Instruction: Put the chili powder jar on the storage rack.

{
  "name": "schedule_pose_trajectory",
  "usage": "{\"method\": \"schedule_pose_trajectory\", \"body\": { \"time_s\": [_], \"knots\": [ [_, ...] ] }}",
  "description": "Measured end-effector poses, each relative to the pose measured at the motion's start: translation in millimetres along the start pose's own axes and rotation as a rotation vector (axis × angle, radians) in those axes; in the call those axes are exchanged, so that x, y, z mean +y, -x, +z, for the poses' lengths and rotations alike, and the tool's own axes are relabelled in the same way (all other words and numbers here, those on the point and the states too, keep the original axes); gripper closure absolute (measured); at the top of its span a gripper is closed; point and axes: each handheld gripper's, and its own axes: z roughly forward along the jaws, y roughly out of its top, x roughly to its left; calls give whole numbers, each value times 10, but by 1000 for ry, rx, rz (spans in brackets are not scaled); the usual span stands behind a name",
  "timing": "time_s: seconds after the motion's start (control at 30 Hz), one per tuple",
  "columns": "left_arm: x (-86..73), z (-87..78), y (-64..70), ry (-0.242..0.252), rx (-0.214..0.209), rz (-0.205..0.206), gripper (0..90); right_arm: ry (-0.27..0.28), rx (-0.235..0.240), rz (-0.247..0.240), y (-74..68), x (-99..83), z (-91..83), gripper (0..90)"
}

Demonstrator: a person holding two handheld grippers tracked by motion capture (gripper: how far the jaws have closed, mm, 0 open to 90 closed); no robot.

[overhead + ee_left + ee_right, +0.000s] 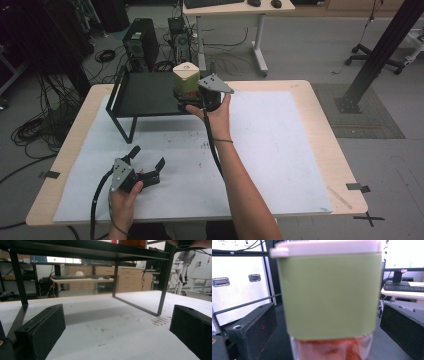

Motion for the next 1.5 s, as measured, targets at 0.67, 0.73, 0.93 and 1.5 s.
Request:
{"method": "schedule_pose_trajectory", "body": {
  "time_s": [0.67, 0.73, 0.93, 1.5],
  "knots": [
    [0, 0, 0, -2, 4, 0, 3, 66, -110, -16, 186, -26, -1027, 7],
    [0, 1, 1, -1, 4, -2, 3, 72, -125, -10, 236, -78, -1139, 7],
    [0, 2, 0, -2, 4, -2, 4, 69, -162, -4, 354, -276, -1405, 5],
    [0, 3, 0, -2, 6, -3, 4, 22, -236, 37, 549, -986, -1868, 4]
  ]
}}
